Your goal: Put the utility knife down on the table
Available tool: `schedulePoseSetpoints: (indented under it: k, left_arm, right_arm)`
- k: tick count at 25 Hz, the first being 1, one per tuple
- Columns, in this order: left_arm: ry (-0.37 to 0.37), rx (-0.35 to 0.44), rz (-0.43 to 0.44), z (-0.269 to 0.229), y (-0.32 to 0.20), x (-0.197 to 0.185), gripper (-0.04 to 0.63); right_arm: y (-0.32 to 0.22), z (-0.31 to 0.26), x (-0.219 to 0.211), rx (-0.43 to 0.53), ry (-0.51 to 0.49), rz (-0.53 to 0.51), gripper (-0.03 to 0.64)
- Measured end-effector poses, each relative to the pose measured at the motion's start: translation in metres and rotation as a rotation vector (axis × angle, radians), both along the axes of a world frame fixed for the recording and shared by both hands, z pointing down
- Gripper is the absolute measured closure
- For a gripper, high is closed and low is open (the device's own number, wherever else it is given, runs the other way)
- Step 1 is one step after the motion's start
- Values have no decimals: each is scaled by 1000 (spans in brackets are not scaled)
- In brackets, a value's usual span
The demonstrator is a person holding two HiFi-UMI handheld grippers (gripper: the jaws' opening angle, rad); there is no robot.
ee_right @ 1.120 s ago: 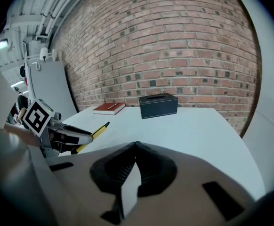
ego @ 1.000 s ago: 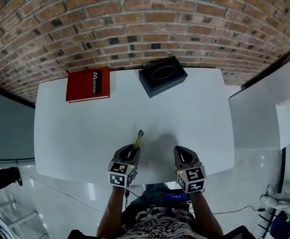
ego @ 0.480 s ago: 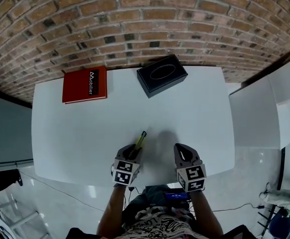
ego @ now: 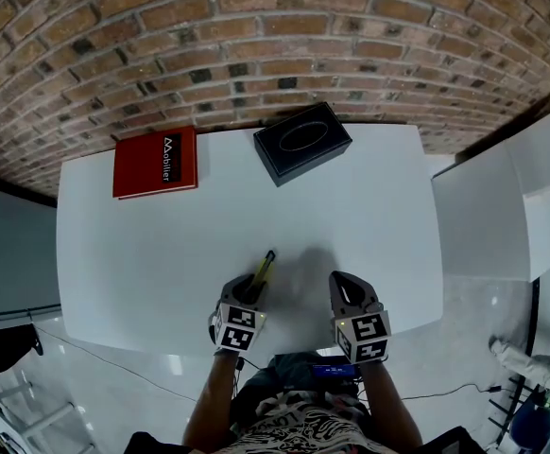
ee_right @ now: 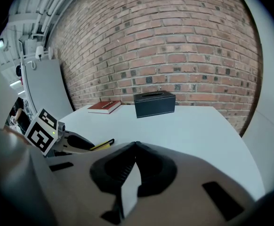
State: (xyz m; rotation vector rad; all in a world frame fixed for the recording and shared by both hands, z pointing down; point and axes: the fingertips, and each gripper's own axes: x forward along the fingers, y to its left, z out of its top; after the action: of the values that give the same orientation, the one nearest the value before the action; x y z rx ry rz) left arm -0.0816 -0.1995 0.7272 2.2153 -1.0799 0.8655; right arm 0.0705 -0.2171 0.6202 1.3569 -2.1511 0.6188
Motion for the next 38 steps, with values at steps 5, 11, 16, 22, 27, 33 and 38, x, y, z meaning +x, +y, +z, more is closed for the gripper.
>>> schedulePoseSetpoints:
  k: [5, 11, 16, 22, 27, 33, 38]
  left_arm:
    - [58, -34, -60, -7, -4, -1, 469]
    - [122, -56, -121, -13, -6, 1, 457]
    - [157, -12, -163, -32, -16, 2, 431]
    - [236, 88, -230, -75, -26, -2, 435]
    - [289, 189, -239, -116, -23, -7, 500]
    - [347, 275, -231, -166, -12, -12, 569]
    - [368, 354, -240, -203, -4, -20, 575]
  right_arm:
    - [0, -6, 2, 15, 5, -5, 617]
    - [2, -12, 7, 36, 6, 4, 617]
    - [0, -23, 11, 68, -3, 21, 617]
    - [5, -38, 9, 103, -17, 15, 617]
    - [9, -59, 3, 156, -24, 1, 617]
    - [20, -92, -8, 228, -56, -13, 617]
    - [31, -119, -14, 284, -81, -15, 617]
